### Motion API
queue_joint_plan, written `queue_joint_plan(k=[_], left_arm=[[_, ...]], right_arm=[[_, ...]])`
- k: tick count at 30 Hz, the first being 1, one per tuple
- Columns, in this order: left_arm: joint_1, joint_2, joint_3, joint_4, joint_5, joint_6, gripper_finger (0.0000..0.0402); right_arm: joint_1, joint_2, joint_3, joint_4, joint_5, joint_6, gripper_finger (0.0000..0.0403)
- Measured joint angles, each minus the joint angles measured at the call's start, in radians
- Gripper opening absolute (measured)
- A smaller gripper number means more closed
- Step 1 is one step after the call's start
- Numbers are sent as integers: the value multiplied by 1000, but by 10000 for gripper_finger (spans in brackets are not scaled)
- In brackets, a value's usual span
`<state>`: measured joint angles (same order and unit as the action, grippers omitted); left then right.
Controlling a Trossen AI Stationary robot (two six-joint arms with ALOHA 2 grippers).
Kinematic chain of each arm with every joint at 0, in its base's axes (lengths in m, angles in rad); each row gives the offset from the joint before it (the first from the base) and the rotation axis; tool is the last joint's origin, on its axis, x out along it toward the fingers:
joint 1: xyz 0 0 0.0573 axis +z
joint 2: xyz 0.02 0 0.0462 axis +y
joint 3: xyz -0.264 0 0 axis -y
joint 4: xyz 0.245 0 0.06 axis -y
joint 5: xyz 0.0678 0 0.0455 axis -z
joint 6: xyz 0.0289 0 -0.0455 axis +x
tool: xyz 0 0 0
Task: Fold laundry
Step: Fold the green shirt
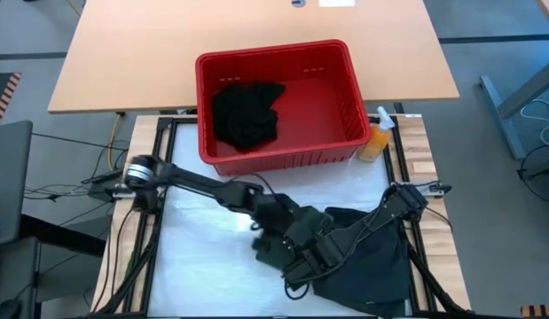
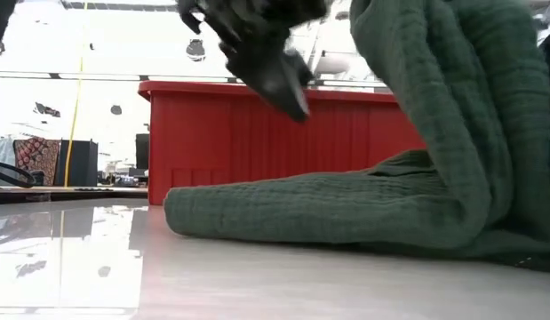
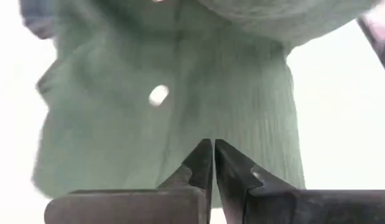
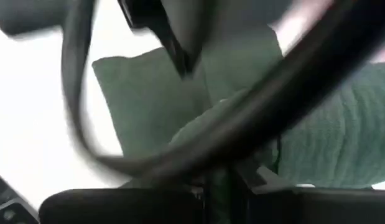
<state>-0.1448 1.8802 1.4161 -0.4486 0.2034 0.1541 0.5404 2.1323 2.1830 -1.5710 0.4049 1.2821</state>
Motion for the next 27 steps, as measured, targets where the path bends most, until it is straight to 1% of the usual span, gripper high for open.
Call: queue_joint_plan(k=[3, 5, 7, 9, 12, 14, 18, 20, 23, 25, 27], left_arm=[[20, -118, -45, -105, -91, 32, 2], [40, -217, -124, -96, -154, 13, 1], [64, -328, -227, -41, -188, -40, 0], [82, -437, -333, 42, -188, -113, 0], [86, -577, -477, 162, -186, -216, 0], [84, -651, -544, 210, -190, -272, 0], [84, -747, -613, 206, -238, -342, 0], [80, -775, -622, 190, -252, -354, 0], [70, -799, -622, 181, -273, -359, 0], [61, -803, -622, 180, -288, -360, 0], [55, -803, -622, 179, -296, -366, 0]], right_arm=[[-15, 0, 0, 3, -1, -3, 46], [-27, 0, 0, 10, -5, -7, 47], [-45, 0, 0, 29, -7, -7, 50], [-62, 0, -1, 62, -6, -30, 59], [-97, 0, 0, 103, -5, -49, 81], [-123, 0, 0, 126, -29, -65, 101], [-179, 0, 0, 154, -108, -136, 155], [-206, 0, 0, 153, -138, -161, 188], [-242, 0, 0, 148, -149, -183, 236], [-262, 0, 0, 134, -163, -184, 258], [-279, 0, 0, 118, -198, -183, 268]])
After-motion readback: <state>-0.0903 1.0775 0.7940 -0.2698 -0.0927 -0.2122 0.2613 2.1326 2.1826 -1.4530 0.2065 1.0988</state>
